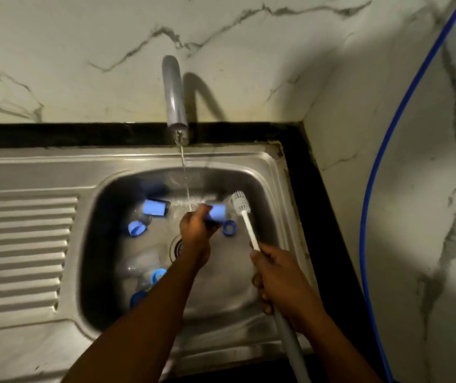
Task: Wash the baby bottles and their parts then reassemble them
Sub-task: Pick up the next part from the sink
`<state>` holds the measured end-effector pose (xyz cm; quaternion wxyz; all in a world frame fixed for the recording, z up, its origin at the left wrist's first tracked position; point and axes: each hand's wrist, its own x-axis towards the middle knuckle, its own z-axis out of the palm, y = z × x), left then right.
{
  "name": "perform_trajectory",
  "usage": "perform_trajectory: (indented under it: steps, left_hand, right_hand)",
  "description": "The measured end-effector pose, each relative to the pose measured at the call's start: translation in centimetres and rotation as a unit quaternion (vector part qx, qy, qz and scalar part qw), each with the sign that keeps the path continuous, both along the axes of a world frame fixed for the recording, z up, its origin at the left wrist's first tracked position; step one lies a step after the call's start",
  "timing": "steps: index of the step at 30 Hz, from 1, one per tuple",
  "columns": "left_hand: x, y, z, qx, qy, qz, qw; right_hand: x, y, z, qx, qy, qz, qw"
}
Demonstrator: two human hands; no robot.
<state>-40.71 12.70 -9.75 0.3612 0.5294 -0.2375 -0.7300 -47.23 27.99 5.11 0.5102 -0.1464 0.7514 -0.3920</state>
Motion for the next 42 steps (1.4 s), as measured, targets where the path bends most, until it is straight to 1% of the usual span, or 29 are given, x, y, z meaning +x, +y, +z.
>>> perform_trajectory:
  steps: [4,7,9,11,12,13,14,15,17,18,19,20,21,23,25,26,28,29,30,31,32,33,34,35,36,37,39,40,42]
  left_hand:
    - [3.1,-4.8,4.3,0.070,0.139,-0.027,0.987]
    - [3.5,-6.4,6.9,0.096,0.204,-0.056,0.973]
    - [3.7,-7.0,8.1,0.087,0.224,-0.092,0.966]
    - [4.2,-7.9,8.9,0.090,0.269,-0.105,0.953]
    - [4.3,-8.4,9.2,0.096,0.301,-0.100,0.944]
    - [4.3,-8.9,9.4,0.100,0.322,-0.096,0.936]
    - [4.2,-9.4,9.8,0.093,0.320,-0.094,0.938]
    - [4.1,-9.8,10.1,0.072,0.300,-0.100,0.946]
    - [3.8,-10.7,10.3,0.022,0.179,-0.094,0.979]
    - [3.6,-11.0,10.3,0.001,0.114,-0.085,0.990]
    - [3.5,-11.3,10.2,-0.007,0.073,-0.078,0.994]
    - [3.3,-11.4,10.1,-0.010,0.051,-0.079,0.995]
    - [3.2,-11.3,10.1,-0.012,0.046,-0.087,0.995]
    - [3.2,-10.7,10.4,-0.009,0.050,-0.105,0.993]
    - [3.7,-10.5,10.7,0.011,0.102,-0.098,0.990]
    - [4.1,-10.5,10.7,0.028,0.147,-0.082,0.985]
    - [4.4,-10.5,11.2,0.041,0.225,-0.068,0.971]
    - [4.1,-10.5,11.8,0.042,0.257,-0.070,0.963]
    - [3.6,-10.2,12.3,0.047,0.274,-0.074,0.958]
    - [3.0,-10.0,12.8,0.056,0.281,-0.075,0.955]
    - [2.5,-9.9,13.2,0.061,0.262,-0.068,0.961]
    - [2.1,-9.9,13.2,0.069,0.232,-0.064,0.968]
    - [1.7,-10.0,13.1,0.075,0.192,-0.062,0.976]
    - [1.4,-10.0,12.9,0.080,0.166,-0.057,0.981]
    - [1.3,-10.0,12.8,0.083,0.150,-0.052,0.984]
    - [1.1,-9.9,12.3,0.090,0.142,-0.051,0.984]
    - [1.4,-9.6,11.7,0.103,0.142,-0.056,0.983]
    - [1.7,-9.4,11.6,0.096,0.147,-0.062,0.983]
    - [2.7,-9.5,11.3,0.071,0.179,-0.064,0.979]
  right_hand:
    - [2.6,-2.1,0.8,0.001,0.017,0.100,0.995]
    - [3.6,-4.5,1.6,-0.015,-0.013,0.094,0.995]
    - [2.8,-6.1,2.2,-0.031,-0.176,0.035,0.983]
    - [2.0,-7.7,2.7,-0.041,-0.416,-0.011,0.908]
    - [1.8,-8.2,2.8,-0.050,-0.487,-0.024,0.872]
    - [1.9,-8.5,2.5,-0.068,-0.508,-0.034,0.858]
    - [2.2,-8.7,2.4,-0.079,-0.487,-0.041,0.869]
    - [2.5,-9.0,2.1,-0.074,-0.409,-0.036,0.909]
    - [2.9,-9.5,1.7,-0.041,-0.111,0.051,0.992]
    - [2.7,-9.6,1.2,-0.012,0.080,0.116,0.990]
    - [2.3,-9.6,0.7,0.010,0.250,0.186,0.950]
    - [1.9,-9.6,0.4,0.017,0.357,0.235,0.904]
    - [1.7,-9.6,0.5,0.016,0.401,0.255,0.880]
    - [1.8,-9.4,1.5,-0.004,0.351,0.240,0.905]
    - [1.4,-9.2,2.6,-0.035,0.112,0.159,0.980]
    - [1.1,-8.9,3.4,-0.046,-0.047,0.119,0.991]
    - [0.9,-8.6,4.6,-0.072,-0.276,0.078,0.955]
    - [1.1,-8.5,4.7,-0.082,-0.335,0.069,0.936]
    - [1.4,-8.5,4.4,-0.076,-0.345,0.061,0.933]
    - [1.8,-8.7,3.9,-0.064,-0.299,0.061,0.950]
    - [2.2,-8.7,3.3,-0.057,-0.184,0.087,0.977]
    - [2.3,-8.6,2.7,-0.052,-0.015,0.137,0.989]
    - [2.0,-8.5,2.2,-0.044,0.173,0.199,0.964]
    - [1.5,-8.4,1.7,-0.035,0.319,0.249,0.914]
    - [1.1,-8.3,1.4,-0.020,0.401,0.273,0.874]
    - [0.9,-8.3,1.2,-0.005,0.436,0.273,0.857]
    - [1.0,-8.6,1.5,0.013,0.423,0.274,0.864]
    - [1.2,-8.6,1.7,0.003,0.371,0.266,0.890]
    - [0.9,-8.7,2.1,-0.036,0.127,0.183,0.974]
